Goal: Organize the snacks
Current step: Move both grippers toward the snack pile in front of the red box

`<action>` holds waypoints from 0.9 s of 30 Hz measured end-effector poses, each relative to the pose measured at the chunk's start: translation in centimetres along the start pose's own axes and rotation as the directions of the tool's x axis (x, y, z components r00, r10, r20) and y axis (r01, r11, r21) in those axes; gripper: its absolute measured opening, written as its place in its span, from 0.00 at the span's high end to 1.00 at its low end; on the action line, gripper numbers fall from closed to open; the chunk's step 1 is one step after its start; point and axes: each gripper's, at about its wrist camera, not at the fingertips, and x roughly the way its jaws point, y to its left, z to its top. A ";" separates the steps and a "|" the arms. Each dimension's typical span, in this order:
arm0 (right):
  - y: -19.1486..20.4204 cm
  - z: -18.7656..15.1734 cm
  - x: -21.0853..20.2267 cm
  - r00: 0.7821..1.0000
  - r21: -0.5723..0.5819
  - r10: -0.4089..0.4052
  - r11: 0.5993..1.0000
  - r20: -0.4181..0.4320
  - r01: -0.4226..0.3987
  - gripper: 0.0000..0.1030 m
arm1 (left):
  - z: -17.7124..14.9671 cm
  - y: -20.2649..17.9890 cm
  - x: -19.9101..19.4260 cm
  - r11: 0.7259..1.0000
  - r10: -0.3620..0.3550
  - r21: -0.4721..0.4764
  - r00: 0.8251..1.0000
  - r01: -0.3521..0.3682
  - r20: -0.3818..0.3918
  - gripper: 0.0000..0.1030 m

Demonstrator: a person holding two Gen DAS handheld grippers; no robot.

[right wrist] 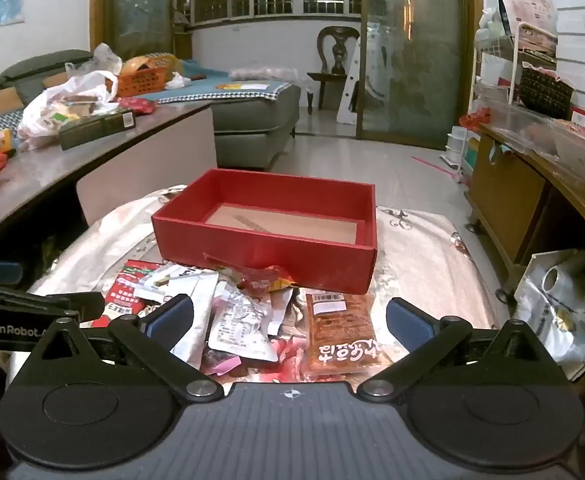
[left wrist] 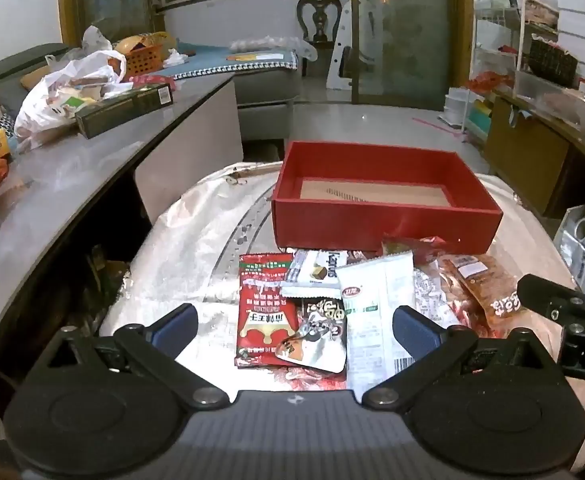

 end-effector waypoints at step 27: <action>0.9 -1.7 3.2 0.978 -0.045 -0.027 0.999 -0.207 0.018 0.00 | -2.2 0.9 2.9 1.000 0.009 0.026 0.978 -0.004 -0.206 0.03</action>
